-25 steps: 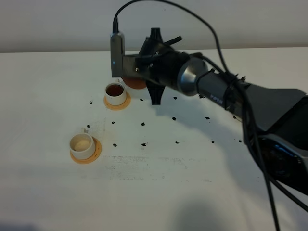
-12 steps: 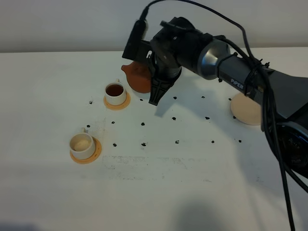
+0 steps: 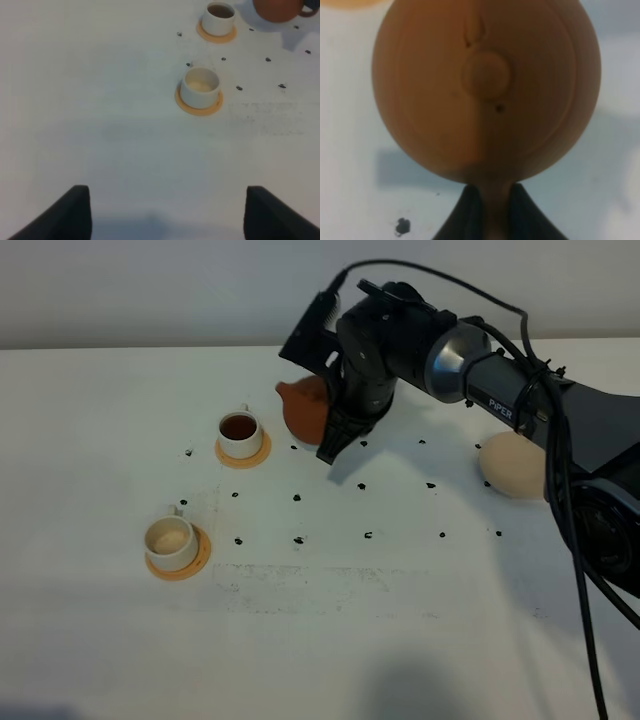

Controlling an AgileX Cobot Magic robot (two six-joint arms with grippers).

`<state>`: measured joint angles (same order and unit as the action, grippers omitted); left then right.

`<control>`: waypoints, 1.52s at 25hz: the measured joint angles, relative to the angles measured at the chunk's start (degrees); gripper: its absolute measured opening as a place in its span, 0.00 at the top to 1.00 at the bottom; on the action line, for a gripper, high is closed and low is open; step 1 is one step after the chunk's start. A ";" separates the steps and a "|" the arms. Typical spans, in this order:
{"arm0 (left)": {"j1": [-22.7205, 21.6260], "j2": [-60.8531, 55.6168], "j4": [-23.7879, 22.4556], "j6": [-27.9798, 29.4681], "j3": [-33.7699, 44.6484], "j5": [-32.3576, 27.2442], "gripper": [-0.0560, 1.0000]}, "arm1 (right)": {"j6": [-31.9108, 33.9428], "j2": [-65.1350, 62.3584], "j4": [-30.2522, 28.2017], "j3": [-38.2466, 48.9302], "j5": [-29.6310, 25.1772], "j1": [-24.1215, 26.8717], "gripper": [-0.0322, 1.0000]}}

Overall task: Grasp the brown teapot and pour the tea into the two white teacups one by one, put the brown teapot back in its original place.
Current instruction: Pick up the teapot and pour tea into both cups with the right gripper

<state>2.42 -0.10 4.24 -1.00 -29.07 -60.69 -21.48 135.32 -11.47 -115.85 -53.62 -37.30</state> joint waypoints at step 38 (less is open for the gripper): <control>0.00 0.00 0.00 0.00 0.00 -0.03 0.37 | 1.82 -8.63 -0.74 -0.11 -8.95 -3.97 0.85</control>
<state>2.42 -0.10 4.24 -1.00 -29.07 -60.72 -19.66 126.68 -12.20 -115.96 -62.57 -41.27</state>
